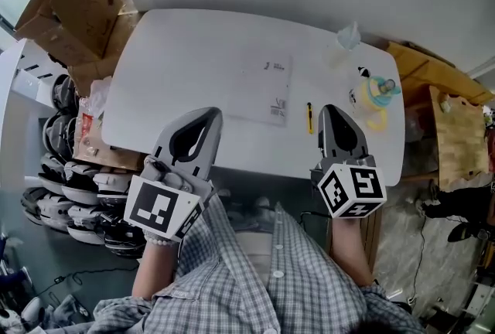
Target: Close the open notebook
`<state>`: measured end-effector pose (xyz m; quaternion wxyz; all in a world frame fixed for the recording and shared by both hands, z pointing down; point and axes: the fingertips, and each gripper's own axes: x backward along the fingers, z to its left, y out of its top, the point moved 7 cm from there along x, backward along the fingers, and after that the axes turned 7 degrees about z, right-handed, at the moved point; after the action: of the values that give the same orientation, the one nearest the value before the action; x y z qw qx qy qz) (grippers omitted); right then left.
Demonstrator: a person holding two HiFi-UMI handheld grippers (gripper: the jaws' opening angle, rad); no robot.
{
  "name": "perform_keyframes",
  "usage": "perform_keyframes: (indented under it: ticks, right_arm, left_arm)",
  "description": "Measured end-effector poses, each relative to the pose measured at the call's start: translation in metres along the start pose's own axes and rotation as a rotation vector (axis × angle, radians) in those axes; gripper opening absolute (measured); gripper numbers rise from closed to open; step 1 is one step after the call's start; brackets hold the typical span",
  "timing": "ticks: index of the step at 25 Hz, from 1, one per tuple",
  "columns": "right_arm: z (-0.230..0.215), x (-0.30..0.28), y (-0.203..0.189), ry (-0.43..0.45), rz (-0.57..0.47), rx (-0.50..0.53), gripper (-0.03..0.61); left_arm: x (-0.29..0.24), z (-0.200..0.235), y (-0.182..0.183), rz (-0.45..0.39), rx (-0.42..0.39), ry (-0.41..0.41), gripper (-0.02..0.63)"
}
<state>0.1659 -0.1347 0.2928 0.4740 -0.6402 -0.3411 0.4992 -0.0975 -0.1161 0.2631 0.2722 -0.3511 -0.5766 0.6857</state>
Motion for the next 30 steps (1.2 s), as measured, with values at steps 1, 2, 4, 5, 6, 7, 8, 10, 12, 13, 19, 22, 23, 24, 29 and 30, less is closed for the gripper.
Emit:
perform_keyframes:
  ticks: [1,2,4,5,6,7,8,10,12,13,19,22,23,24,29,30]
  right_arm:
    - [0.0,0.002,0.001,-0.004,-0.007,-0.007,0.029]
    - [-0.001,0.003,0.001,-0.007,-0.013,-0.013,0.029]
    - [-0.002,0.005,0.002,-0.012,-0.021,-0.021,0.029]
    - [-0.003,0.006,0.003,-0.013,-0.025,-0.021,0.029]
    - [-0.004,0.007,0.004,-0.013,-0.031,-0.02,0.029]
    - [-0.005,0.008,0.005,-0.012,-0.037,-0.019,0.029]
    - [-0.005,0.008,0.007,-0.012,-0.044,-0.018,0.029]
    - [-0.007,0.01,0.008,-0.021,-0.053,-0.019,0.028]
    - [-0.009,0.011,0.009,-0.031,-0.058,-0.023,0.028]
    - [-0.01,0.012,0.009,-0.034,-0.059,-0.022,0.028]
    - [-0.011,0.011,0.007,-0.028,-0.053,-0.019,0.027]
    - [-0.01,0.01,0.006,-0.022,-0.048,-0.022,0.026]
    - [-0.01,0.01,0.006,-0.02,-0.046,-0.026,0.026]
    - [-0.011,0.009,0.005,-0.019,-0.043,-0.031,0.026]
    - [-0.011,0.009,0.002,-0.021,-0.035,-0.041,0.026]
    - [-0.011,0.01,0.002,-0.02,-0.035,-0.041,0.026]
  left_arm:
    - [-0.001,-0.001,0.001,-0.001,-0.003,-0.002,0.006]
    - [-0.002,-0.001,0.001,-0.002,-0.006,-0.005,0.006]
    - [-0.003,-0.003,0.002,-0.002,-0.011,-0.011,0.006]
    - [-0.004,-0.004,0.003,-0.002,-0.013,-0.013,0.006]
    - [-0.005,-0.004,0.003,-0.002,-0.014,-0.015,0.006]
    - [-0.006,-0.005,0.003,-0.002,-0.015,-0.017,0.006]
    - [-0.007,-0.005,0.003,-0.002,-0.016,-0.019,0.006]
    - [-0.007,-0.006,0.003,0.0,-0.018,-0.022,0.006]
    - [-0.007,-0.005,0.003,0.002,-0.018,-0.019,0.006]
    - [-0.007,-0.004,0.002,0.002,-0.016,-0.015,0.006]
    - [-0.006,-0.001,-0.001,0.011,-0.004,0.0,0.006]
    - [-0.006,-0.002,-0.001,0.011,-0.007,-0.003,0.006]
    - [-0.007,-0.003,-0.001,0.012,-0.008,-0.004,0.006]
    - [-0.007,-0.003,-0.001,0.012,-0.008,-0.004,0.006]
    - [-0.005,-0.002,-0.001,0.011,-0.004,0.0,0.006]
    - [-0.005,-0.002,-0.002,0.012,-0.003,0.0,0.006]
